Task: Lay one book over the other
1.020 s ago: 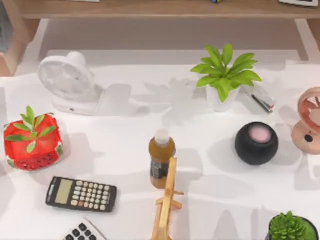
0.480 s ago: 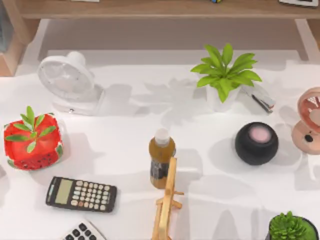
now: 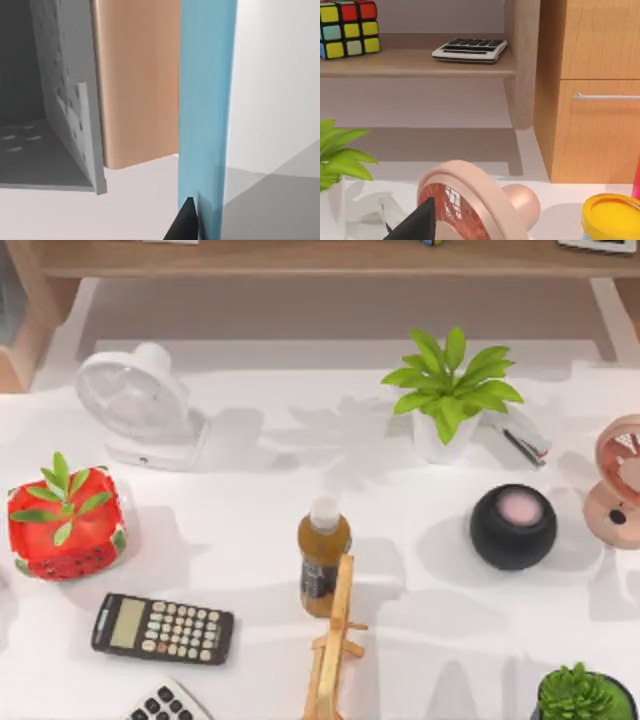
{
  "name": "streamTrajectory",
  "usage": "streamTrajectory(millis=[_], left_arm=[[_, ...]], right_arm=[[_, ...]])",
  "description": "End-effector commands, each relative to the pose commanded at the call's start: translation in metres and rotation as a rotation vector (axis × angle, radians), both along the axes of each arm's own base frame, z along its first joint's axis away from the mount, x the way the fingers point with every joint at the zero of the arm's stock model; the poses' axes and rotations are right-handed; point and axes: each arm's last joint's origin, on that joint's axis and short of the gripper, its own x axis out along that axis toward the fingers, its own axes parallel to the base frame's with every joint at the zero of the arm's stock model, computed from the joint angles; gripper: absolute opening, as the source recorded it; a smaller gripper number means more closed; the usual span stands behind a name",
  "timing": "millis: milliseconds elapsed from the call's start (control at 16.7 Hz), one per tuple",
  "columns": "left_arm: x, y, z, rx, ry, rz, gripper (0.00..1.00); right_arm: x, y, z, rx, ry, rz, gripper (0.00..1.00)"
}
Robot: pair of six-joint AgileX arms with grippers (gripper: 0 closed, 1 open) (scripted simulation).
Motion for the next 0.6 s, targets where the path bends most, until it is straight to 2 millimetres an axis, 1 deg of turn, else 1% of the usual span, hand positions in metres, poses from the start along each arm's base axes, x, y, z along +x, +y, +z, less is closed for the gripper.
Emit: streamTrajectory(millis=[600], left_arm=[[0.0000, 0.0000, 0.0000, 0.000, 0.000, 0.000, 0.75]], right_arm=[[0.0000, 0.0000, 0.0000, 0.000, 0.000, 0.000, 1.00]])
